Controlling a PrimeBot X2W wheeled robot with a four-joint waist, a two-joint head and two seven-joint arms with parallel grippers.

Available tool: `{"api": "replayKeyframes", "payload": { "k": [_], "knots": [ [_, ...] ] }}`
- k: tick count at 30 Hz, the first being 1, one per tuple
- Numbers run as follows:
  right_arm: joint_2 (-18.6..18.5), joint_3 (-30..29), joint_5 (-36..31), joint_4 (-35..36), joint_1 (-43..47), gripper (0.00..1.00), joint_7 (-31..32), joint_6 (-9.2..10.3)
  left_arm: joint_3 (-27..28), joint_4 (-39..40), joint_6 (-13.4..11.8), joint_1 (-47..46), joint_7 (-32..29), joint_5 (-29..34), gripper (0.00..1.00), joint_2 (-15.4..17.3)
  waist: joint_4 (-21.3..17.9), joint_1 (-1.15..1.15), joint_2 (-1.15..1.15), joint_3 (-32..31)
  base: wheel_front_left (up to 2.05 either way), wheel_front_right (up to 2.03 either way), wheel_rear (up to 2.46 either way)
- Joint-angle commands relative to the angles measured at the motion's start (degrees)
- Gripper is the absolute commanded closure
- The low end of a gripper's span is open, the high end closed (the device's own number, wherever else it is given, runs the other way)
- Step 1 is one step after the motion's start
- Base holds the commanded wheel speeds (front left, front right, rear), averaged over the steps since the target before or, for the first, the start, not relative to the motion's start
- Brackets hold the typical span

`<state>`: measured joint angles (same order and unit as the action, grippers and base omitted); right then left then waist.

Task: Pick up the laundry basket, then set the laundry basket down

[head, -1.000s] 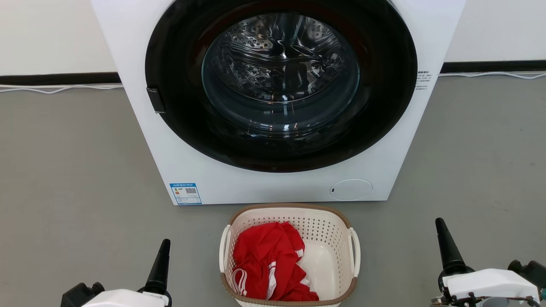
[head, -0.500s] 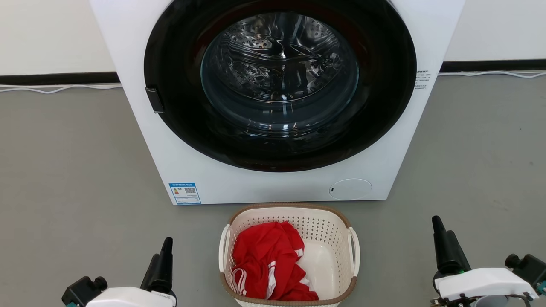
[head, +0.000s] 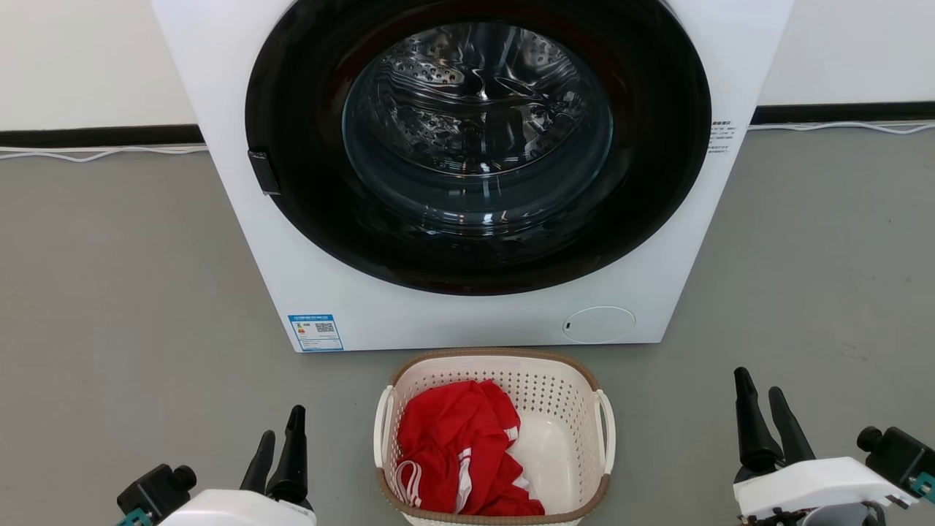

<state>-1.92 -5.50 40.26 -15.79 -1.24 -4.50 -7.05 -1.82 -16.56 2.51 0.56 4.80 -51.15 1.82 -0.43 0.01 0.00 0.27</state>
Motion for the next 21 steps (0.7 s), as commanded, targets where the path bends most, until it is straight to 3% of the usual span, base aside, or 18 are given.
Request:
{"api": "replayKeyframes", "payload": {
  "k": [1,21],
  "knots": [
    [-0.7,0.9,-2.5,1.8,-0.9,0.00,-1.2,-0.25,0.6,1.8,-0.5,-2.0,0.9,2.2,0.00,0.5,0.0,0.00,0.00,0.0,0.00,0.00,0.00],
    [-0.8,1.3,-17.2,2.1,-0.3,0.00,-4.4,-0.31,-0.8,2.4,-2.0,-1.7,4.1,14.8,0.00,0.7,-0.1,0.00,0.00,-0.4,0.00,0.00,0.00]
  ]
}}
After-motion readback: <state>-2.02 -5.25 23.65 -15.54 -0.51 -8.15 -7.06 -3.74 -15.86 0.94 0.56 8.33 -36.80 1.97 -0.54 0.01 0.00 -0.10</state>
